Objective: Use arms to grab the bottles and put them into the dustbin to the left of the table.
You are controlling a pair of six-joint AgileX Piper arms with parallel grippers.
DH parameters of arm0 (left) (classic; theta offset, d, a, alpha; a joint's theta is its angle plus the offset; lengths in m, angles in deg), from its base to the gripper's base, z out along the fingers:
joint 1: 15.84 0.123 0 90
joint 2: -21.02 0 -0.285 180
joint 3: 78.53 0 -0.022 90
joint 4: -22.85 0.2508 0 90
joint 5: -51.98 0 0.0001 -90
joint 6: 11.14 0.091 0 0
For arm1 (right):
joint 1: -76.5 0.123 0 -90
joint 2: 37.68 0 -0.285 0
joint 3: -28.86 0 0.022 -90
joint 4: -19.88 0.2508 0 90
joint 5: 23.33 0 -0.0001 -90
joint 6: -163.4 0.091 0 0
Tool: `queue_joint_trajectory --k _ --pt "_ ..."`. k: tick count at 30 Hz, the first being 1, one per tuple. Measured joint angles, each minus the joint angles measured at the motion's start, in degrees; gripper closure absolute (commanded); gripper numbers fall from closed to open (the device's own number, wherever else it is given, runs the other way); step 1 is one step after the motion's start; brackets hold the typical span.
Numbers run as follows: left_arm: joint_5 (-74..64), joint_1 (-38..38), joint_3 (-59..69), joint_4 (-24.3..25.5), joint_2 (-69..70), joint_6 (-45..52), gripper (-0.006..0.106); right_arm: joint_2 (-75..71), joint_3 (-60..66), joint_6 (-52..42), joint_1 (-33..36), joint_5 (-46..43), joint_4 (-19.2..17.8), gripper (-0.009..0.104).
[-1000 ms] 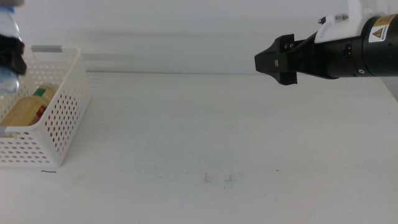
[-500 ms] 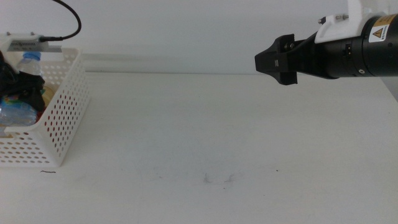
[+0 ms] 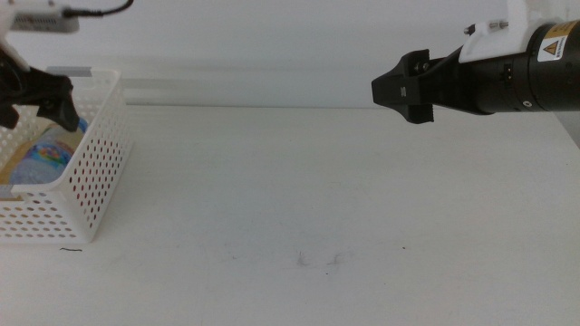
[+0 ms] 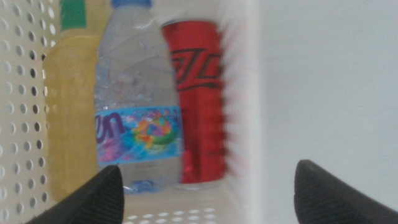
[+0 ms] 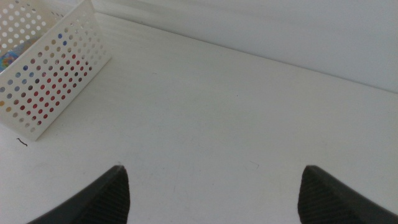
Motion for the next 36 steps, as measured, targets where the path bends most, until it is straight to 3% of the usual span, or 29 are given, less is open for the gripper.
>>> queue_joint_trajectory --k 15,29,36 --pt "19.25 -7.58 19.71 -8.22 48.25 1.56 0.007 0.00 0.00 0.00 0.00 0.00 0.00 0.010" --pt "17.47 -8.03 20.43 -10.28 52.74 2.17 0.007 0.00 0.00 0.00 0.00 0.00 0.64 0.010" --pt "16.70 -8.03 20.43 -16.02 52.74 3.83 0.007 0.00 0.00 0.00 0.00 0.00 0.88 0.010"
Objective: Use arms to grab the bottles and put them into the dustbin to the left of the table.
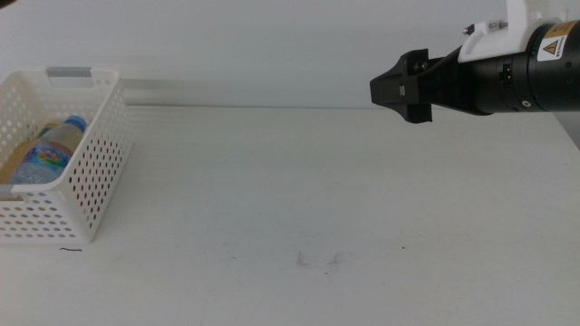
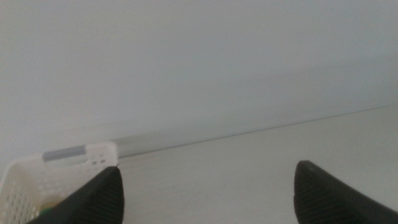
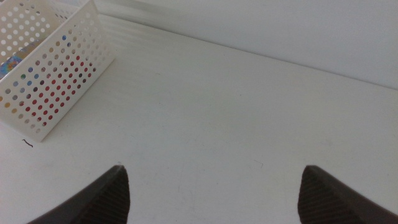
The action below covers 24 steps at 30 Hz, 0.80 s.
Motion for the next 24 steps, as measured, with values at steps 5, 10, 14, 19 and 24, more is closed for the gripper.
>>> queue_joint_trajectory --k 5,10,14,19,24 --pt "3.05 -0.34 0.81 0.98 0.81 0.22 0.007 0.00 0.00 0.00 0.00 0.00 0.00 0.010" --pt "7.17 -3.18 4.50 12.83 5.11 -10.21 0.007 0.00 0.00 0.00 0.00 0.00 0.00 0.010" --pt "9.93 -3.90 8.05 16.48 8.12 -14.96 0.007 0.00 0.00 0.00 0.00 0.00 0.17 0.010" --pt "11.09 -4.03 9.20 16.97 8.51 -15.84 0.007 0.00 0.00 0.00 0.00 0.00 0.16 0.010" --pt "11.33 -4.03 9.20 17.45 8.51 -15.97 0.007 0.00 0.00 0.00 0.00 0.00 0.28 0.010"
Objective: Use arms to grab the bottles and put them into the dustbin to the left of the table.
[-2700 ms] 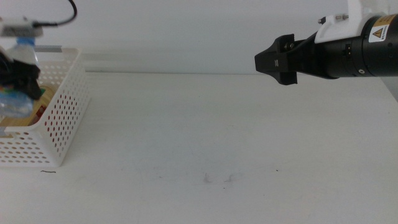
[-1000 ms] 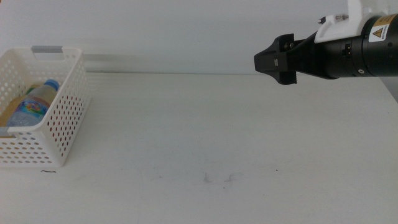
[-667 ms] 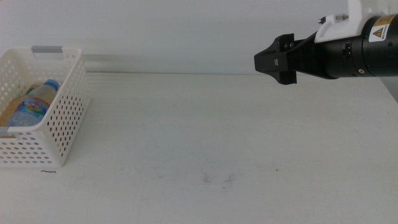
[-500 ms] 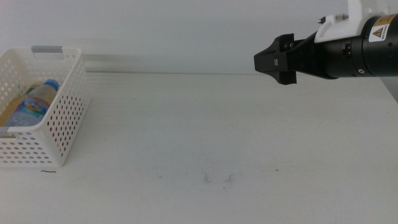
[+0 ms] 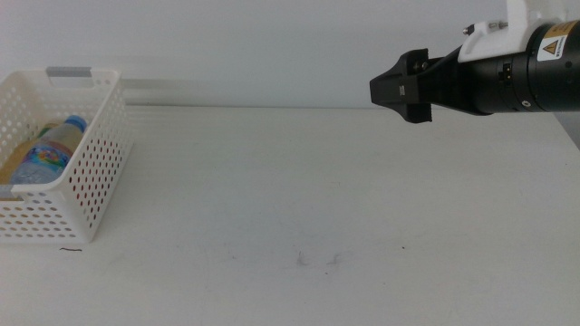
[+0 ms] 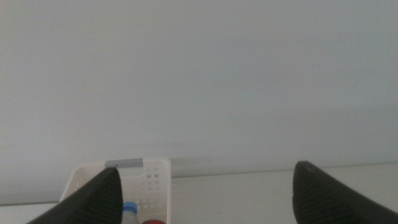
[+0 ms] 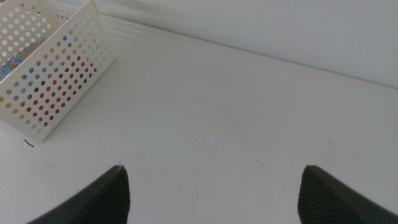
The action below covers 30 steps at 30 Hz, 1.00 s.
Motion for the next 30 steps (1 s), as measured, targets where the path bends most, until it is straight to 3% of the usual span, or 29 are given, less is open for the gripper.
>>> queue_joint_trajectory --k 4,7,12,19,26,30 --pt "0.21 0.00 0.60 0.00 0.05 0.00 0.007 -0.62 1.42 0.00 0.00 -1.42 -0.11 0.010" --pt "3.33 0.00 4.26 0.00 1.12 0.00 0.007 -4.40 6.63 0.00 -1.45 -8.38 -0.11 0.010" --pt "12.82 0.00 19.20 0.00 7.02 0.00 0.007 -18.55 20.93 0.00 -10.56 -14.18 0.36 0.010" --pt "15.94 0.00 41.60 0.00 22.19 0.00 0.007 -44.98 43.24 0.12 -22.24 -14.56 0.67 0.010" --pt "16.77 0.00 52.99 0.00 35.74 0.00 0.007 -66.85 59.16 0.12 -23.87 -13.53 -0.12 0.010" --pt "21.08 0.00 57.67 0.00 37.19 0.00 0.007 -72.88 64.91 0.12 -23.86 -11.68 -3.81 0.010"
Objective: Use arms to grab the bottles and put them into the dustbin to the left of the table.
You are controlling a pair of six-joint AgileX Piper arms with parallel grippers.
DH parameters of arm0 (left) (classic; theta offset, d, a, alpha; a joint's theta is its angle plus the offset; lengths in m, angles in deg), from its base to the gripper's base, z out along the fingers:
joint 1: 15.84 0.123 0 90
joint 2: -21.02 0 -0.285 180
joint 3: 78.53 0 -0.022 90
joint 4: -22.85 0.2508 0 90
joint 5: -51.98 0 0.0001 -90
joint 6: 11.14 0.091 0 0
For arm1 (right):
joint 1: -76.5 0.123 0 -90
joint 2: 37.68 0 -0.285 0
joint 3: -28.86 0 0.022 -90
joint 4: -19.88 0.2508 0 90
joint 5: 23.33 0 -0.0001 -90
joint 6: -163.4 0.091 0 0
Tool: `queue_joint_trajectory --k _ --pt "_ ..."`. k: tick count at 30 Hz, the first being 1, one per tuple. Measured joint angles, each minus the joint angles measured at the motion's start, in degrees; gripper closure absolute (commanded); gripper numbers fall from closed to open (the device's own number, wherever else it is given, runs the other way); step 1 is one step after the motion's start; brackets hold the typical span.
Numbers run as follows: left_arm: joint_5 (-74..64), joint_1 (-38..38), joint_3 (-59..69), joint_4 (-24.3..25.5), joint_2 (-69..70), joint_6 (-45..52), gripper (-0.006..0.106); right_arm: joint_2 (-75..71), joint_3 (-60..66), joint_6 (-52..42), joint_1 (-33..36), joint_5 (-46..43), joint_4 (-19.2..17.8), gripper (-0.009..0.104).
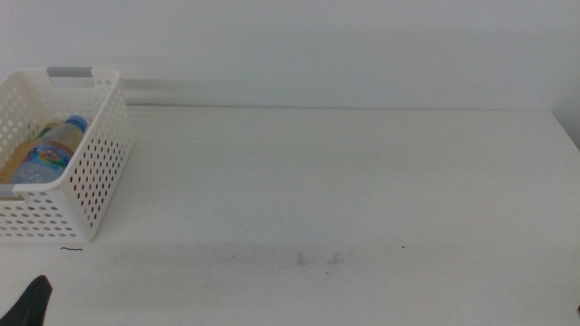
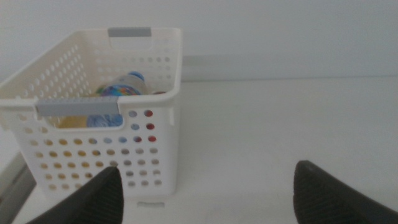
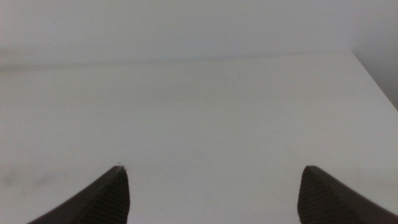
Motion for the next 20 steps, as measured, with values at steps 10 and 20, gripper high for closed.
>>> queue_joint_trajectory --k 10,20 --pt "5.98 0.00 1.11 0.13 0.09 0.00 0.007 -1.20 2.74 0.00 0.00 0.19 -3.53 0.010" --pt "6.82 0.00 1.06 0.13 0.09 0.00 0.007 -1.20 2.74 0.00 0.00 0.10 -3.74 0.010"
